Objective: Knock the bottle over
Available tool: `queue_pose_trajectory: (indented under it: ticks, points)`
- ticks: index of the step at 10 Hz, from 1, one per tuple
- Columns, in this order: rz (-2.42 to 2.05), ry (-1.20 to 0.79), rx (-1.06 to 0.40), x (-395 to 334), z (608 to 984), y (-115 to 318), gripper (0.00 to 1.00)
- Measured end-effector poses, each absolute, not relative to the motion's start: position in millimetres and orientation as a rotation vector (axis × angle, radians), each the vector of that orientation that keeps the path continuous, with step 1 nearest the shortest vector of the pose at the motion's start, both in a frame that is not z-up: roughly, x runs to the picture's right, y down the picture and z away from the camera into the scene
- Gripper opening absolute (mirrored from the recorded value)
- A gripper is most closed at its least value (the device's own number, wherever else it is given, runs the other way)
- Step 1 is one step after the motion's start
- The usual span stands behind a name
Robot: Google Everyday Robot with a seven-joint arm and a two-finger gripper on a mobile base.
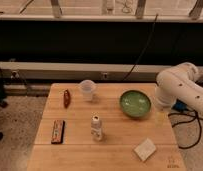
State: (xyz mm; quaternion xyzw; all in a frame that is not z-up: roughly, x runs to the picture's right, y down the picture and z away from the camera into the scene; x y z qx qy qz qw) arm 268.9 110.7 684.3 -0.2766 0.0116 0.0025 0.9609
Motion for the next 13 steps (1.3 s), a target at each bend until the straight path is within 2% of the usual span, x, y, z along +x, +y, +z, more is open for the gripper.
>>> queue_pose_trajectory:
  ticks: [13]
  points:
    - [-0.055, -0.008, -0.545, 243.8, 688.7, 118.1, 0.8]
